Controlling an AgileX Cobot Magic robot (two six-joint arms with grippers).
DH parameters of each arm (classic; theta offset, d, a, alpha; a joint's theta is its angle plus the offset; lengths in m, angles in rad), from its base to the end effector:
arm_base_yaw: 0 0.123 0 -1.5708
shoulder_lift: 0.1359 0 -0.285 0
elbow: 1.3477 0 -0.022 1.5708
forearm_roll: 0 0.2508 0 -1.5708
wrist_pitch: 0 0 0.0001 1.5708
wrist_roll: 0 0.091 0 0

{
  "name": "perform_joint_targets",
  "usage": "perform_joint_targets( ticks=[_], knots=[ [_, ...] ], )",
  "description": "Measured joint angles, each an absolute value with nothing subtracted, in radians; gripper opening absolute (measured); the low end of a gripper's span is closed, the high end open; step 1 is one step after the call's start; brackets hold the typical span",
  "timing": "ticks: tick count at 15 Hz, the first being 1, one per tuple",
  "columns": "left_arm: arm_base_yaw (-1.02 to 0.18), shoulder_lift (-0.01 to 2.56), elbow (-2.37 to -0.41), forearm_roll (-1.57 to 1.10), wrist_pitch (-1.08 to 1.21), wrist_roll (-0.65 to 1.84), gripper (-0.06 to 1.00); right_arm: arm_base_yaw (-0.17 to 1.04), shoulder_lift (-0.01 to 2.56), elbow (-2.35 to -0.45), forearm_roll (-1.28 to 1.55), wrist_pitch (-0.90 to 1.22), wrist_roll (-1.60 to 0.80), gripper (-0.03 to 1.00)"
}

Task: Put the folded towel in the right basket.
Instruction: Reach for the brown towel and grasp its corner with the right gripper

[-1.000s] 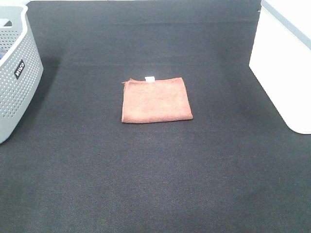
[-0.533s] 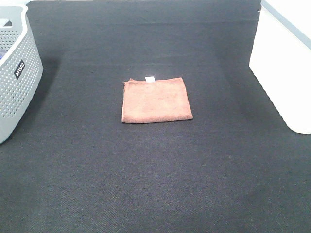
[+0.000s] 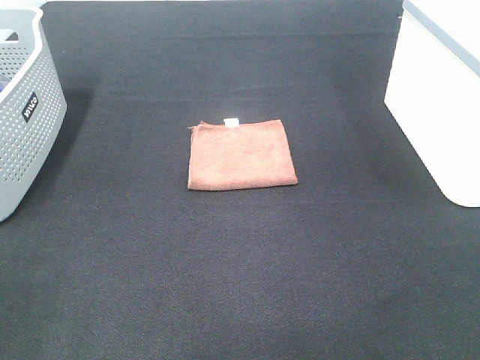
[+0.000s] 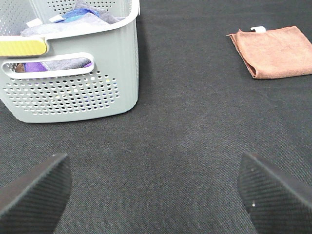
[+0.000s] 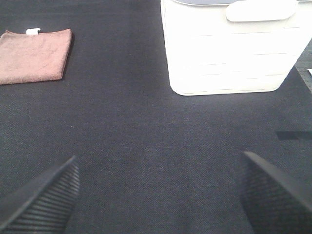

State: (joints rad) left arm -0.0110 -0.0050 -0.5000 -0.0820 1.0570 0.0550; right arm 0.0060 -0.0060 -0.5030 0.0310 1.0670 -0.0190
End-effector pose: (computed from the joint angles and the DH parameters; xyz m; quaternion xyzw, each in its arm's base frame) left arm -0.0057 -0.0064 0.2778 0.0297 0.8497 -0.0294 0.5256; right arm -0.0064 0.0024 0.2776 -0.0114 0.8523 0.0121 0.5227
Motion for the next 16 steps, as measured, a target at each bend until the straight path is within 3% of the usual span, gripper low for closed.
perform_joint_targets(
  ticks=[16],
  knots=[
    [-0.011, -0.005, -0.500, -0.082, 1.057, 0.055, 0.88, 0.006, -0.006, -0.503, 0.031, 1.067, -0.019, 0.82]
  ],
)
